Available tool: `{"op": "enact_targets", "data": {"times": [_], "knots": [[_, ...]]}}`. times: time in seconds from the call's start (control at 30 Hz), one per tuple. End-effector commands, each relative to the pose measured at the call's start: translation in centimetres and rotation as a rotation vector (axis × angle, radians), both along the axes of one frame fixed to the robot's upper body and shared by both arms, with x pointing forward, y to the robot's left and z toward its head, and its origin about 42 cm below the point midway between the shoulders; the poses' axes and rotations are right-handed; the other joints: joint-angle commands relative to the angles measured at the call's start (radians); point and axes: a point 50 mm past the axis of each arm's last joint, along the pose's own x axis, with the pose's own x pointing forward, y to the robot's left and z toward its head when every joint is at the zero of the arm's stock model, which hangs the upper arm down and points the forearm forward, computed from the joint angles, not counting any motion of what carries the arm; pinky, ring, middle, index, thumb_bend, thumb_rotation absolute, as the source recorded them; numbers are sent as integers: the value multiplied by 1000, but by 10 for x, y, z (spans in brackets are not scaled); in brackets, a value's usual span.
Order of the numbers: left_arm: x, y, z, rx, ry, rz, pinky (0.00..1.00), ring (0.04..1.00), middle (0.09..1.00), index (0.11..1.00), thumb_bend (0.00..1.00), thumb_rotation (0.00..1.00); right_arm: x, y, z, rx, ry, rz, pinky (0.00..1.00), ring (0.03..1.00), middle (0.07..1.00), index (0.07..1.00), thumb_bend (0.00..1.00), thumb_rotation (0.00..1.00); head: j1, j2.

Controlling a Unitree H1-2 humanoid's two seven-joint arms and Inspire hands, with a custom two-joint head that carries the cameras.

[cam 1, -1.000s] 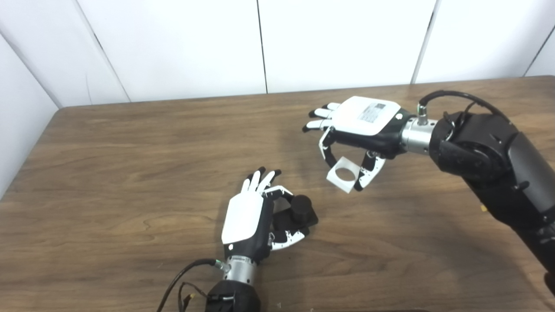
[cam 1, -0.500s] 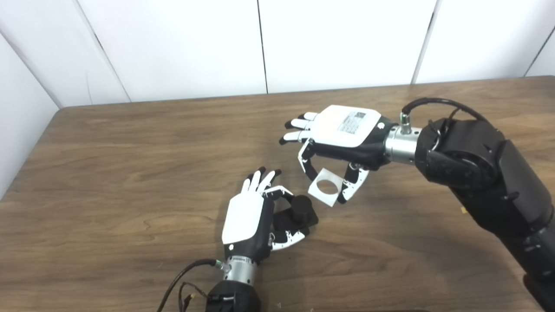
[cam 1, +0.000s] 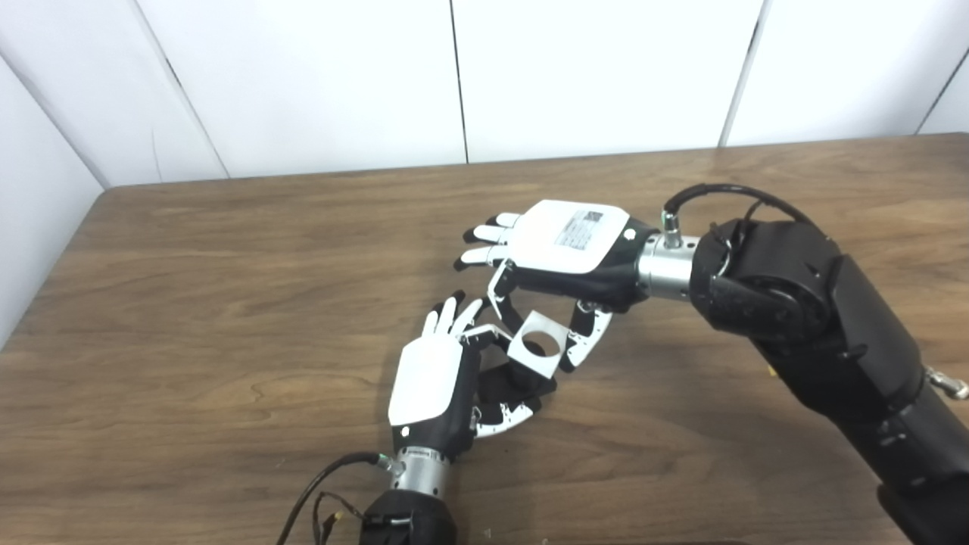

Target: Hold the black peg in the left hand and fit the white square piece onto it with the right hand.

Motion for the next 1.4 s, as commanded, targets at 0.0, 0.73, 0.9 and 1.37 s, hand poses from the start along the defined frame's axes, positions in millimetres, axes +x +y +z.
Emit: {"op": "enact_targets", "data": {"times": [0.0,0.73,0.9,1.37], "knots": [[-2,0,-6,34,29,-16,1000,1000,918,493,518,56,4,7,20,26,-68,20,1000,1000,950,490,524,150,3,2],[-6,-5,-3,21,31,-8,1000,1000,918,493,518,57,12,16,1,9,-35,18,999,1000,943,491,525,145,12,3],[-7,-6,-2,18,34,-8,1000,1000,922,493,518,56,15,13,-2,4,-27,10,1000,1000,946,491,524,146,11,3],[-7,-7,-1,11,27,-11,1000,1000,921,493,517,57,19,6,-9,-9,-14,-10,1000,1000,941,491,524,147,11,4]]}}
